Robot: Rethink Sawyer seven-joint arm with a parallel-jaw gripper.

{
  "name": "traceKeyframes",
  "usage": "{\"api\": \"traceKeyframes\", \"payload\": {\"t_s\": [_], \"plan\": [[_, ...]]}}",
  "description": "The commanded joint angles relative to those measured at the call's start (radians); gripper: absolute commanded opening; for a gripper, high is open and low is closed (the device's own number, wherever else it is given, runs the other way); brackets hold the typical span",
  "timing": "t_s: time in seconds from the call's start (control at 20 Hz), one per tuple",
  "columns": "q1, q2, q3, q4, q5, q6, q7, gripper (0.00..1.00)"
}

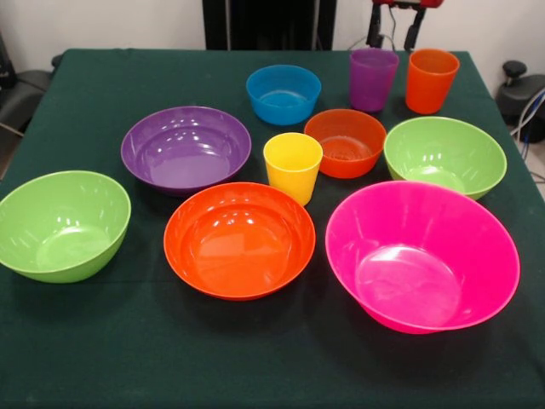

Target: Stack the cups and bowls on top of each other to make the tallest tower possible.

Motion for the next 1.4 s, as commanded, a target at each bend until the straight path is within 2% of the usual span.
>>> {"api": "traceKeyframes", "payload": {"t_s": [0.05,0.55,0.9,1.25,1.4], "plan": [[-0.012,0.023,0.092,0.033,0.044,0.085,0.141,1.0],[-0.012,-0.016,0.103,0.106,0.044,0.058,0.154,1.0],[-0.014,-0.049,0.112,0.183,0.047,0.003,0.176,1.0],[-0.031,-0.034,0.124,0.235,0.038,-0.083,0.188,1.0],[-0.032,-0.033,0.127,0.237,0.04,-0.087,0.188,1.0]]}}
